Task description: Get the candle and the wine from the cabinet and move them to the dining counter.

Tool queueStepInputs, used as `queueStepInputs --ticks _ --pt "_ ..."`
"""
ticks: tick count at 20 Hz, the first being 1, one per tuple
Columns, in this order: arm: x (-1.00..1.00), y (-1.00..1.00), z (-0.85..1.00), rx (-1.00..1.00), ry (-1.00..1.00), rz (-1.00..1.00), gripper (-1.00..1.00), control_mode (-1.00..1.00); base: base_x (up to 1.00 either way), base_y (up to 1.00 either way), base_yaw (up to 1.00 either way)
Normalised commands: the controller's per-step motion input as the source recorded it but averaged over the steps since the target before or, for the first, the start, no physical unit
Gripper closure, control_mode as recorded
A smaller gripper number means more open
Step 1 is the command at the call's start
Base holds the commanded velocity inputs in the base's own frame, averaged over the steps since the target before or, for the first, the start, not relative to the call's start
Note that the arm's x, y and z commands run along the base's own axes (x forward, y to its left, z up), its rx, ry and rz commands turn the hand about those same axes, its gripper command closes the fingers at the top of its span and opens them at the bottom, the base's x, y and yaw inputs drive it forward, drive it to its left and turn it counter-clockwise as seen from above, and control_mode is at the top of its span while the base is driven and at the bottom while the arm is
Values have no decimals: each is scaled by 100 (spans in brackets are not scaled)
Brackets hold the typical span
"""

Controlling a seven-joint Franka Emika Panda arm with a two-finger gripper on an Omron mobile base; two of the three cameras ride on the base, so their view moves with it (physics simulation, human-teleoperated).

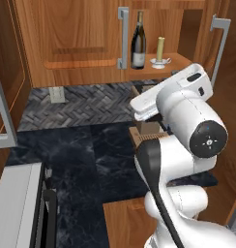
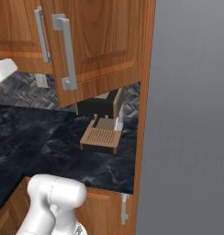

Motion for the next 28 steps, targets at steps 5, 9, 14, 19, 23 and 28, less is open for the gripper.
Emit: queueStepInputs --ticks 5,9,14,19,23,28 --pt "63 0 -32 -17 24 -40 -100 -100 0 0 0" --pt "64 0 -29 -17 18 -38 -100 -100 0 0 0" --pt "61 -4 -19 -15 12 -35 -100 -100 0 0 0" --pt "45 -43 0 -7 15 -27 -100 -100 0 0 0" --pt "35 -58 0 -2 15 -20 -100 -100 0 0 0" --pt "6 -52 -5 -1 9 -18 -100 -100 0 0 0"
